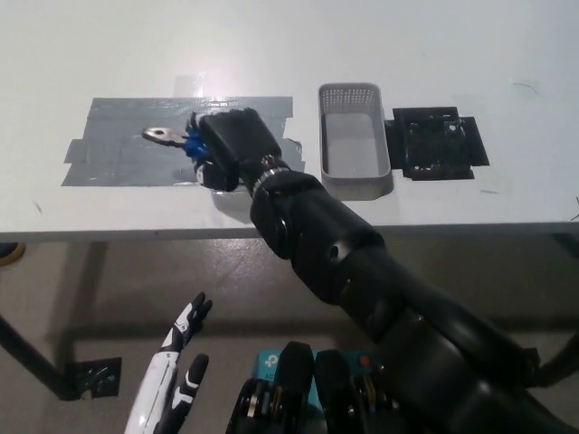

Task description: The robot picks the blue plier placed on top of the container and places it on the grey area of the table

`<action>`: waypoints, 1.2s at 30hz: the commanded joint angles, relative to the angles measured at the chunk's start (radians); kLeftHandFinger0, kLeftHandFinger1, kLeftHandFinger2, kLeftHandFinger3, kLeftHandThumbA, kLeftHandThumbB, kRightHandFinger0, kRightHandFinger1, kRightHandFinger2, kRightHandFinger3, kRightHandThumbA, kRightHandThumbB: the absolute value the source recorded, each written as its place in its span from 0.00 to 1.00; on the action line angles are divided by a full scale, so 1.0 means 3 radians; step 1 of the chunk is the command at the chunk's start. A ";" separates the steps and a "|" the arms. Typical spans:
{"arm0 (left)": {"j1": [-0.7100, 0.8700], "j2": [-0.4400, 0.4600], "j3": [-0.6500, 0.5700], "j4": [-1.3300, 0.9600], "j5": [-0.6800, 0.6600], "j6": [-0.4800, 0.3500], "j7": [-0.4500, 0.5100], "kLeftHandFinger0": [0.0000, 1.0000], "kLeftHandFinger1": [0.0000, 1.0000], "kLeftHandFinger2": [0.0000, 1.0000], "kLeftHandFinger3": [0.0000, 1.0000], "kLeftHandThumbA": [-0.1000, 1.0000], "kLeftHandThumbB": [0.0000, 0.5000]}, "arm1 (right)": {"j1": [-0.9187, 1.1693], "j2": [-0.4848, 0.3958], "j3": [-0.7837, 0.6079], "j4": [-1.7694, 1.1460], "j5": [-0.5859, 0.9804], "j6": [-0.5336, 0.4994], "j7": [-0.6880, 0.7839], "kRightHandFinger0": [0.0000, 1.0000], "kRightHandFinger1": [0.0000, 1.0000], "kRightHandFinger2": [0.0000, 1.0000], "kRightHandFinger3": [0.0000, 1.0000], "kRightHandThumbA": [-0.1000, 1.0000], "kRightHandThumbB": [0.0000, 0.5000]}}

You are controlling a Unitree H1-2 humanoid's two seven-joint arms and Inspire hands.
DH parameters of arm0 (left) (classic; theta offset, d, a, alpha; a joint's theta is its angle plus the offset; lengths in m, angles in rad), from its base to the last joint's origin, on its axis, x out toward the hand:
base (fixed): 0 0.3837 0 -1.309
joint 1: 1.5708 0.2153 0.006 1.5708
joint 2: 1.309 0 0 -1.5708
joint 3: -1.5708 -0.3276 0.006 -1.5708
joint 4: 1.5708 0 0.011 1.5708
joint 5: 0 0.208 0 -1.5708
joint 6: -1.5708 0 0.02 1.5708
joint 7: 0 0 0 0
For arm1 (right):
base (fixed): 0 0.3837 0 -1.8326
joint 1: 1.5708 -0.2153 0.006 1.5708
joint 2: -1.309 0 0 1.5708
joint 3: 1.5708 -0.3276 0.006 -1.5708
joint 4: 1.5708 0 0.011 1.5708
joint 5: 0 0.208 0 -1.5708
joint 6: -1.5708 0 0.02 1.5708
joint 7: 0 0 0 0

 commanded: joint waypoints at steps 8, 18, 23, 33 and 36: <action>-0.0044 0.0024 -0.0033 -0.0014 0.0079 -0.0178 0.0039 1.00 1.00 1.00 1.00 1.00 0.19 | -0.0205 -0.0040 -0.0153 -0.0019 0.0179 0.0303 0.0837 1.00 1.00 1.00 1.00 0.64 0.78; 0.0046 0.0022 -0.0055 -0.0081 0.0119 -0.0129 0.0025 1.00 1.00 1.00 1.00 1.00 0.18 | -0.0304 -0.0032 -0.0128 -0.0103 0.0125 0.0238 0.0626 1.00 1.00 1.00 1.00 0.87 0.93; 0.0045 0.0026 -0.0034 -0.0073 0.0111 -0.0156 0.0042 1.00 1.00 1.00 1.00 1.00 0.16 | -0.0464 -0.0101 -0.0215 -0.0167 0.0188 0.0086 0.0415 1.00 1.00 1.00 1.00 0.93 0.92; 0.0051 0.0008 0.0033 -0.0027 0.0096 -0.0167 0.0089 1.00 1.00 1.00 1.00 1.00 0.23 | -0.0944 -0.0373 -0.0490 -0.0627 0.0305 -0.0318 0.0298 1.00 1.00 1.00 1.00 0.98 0.86; 0.0024 0.0006 0.0060 -0.0006 0.0096 -0.0204 0.0108 1.00 1.00 1.00 1.00 1.00 0.22 | -0.0972 -0.0544 -0.0567 -0.0949 0.0337 -0.0387 0.0422 1.00 1.00 1.00 1.00 0.99 0.87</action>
